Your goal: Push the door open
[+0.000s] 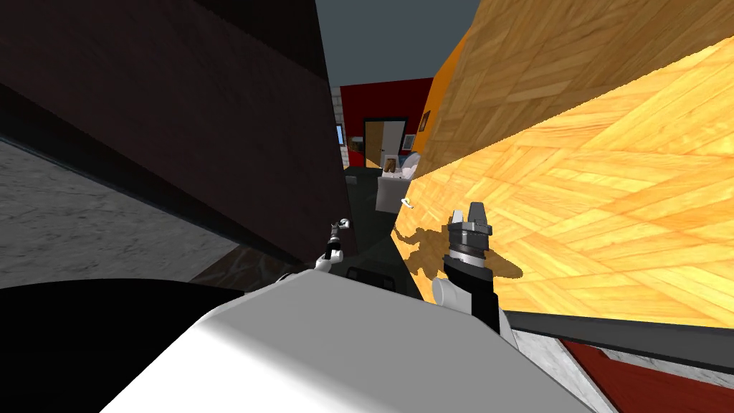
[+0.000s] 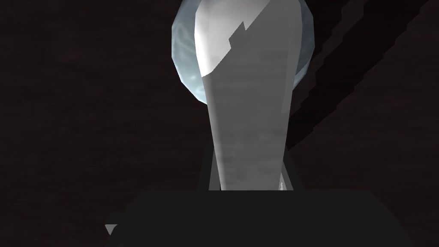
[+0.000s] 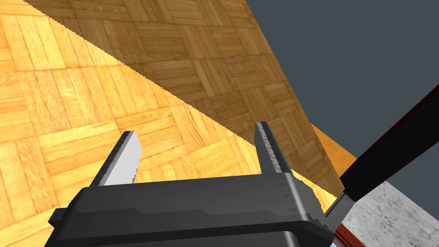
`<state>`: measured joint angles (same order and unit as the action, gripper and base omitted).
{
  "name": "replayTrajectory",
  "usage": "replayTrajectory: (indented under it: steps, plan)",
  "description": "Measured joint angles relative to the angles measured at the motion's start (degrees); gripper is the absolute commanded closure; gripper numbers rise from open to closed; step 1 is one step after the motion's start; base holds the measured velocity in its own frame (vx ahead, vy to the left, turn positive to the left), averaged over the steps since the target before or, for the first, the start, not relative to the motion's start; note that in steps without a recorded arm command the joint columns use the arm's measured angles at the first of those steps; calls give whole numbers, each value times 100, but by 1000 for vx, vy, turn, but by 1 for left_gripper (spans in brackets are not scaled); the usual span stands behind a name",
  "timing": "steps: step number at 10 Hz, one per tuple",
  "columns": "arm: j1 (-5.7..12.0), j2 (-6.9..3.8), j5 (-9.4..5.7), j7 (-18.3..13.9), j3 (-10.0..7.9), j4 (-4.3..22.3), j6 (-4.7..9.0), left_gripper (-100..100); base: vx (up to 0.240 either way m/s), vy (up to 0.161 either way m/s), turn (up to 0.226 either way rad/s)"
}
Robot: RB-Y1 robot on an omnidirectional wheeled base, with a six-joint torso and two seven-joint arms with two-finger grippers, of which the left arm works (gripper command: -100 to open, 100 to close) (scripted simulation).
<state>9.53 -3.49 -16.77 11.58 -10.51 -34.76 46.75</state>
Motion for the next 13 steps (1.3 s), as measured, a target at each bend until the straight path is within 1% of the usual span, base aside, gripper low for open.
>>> replayTrajectory:
  steps: [1, 2, 3, 4, 5, 7, 8, 9, 11, 12, 13]
  plan:
    - [47, 0, -30, 20, -55, 87, 37, 100, 191, -21, 73]
    - [44, 37, -62, 73, -123, 55, 46, 100, 189, -23, 69]
    - [16, 78, -94, 141, -187, -43, 5, 100, 196, -30, 89]
    - [70, 81, -123, 167, -244, 35, 35, 100, 204, -71, 92]
    - [117, 82, -158, 183, -312, 129, 96, 100, 188, -45, 90]
    - [103, 146, -218, 252, -433, 121, 125, 100, 176, -34, 78]
    - [71, 194, -247, 299, -491, 62, 97, 100, 80, 1, 46]
    - [64, 183, -256, 309, -510, 47, 92, 100, 100, 23, 90]
    - [50, 161, -212, 300, -582, 85, 80, 100, 166, 28, 54]
    - [90, 151, -196, 314, -639, 133, 86, 100, 203, -5, 61]
    - [138, 99, -170, 291, -688, 222, 126, 100, 154, 16, 43]
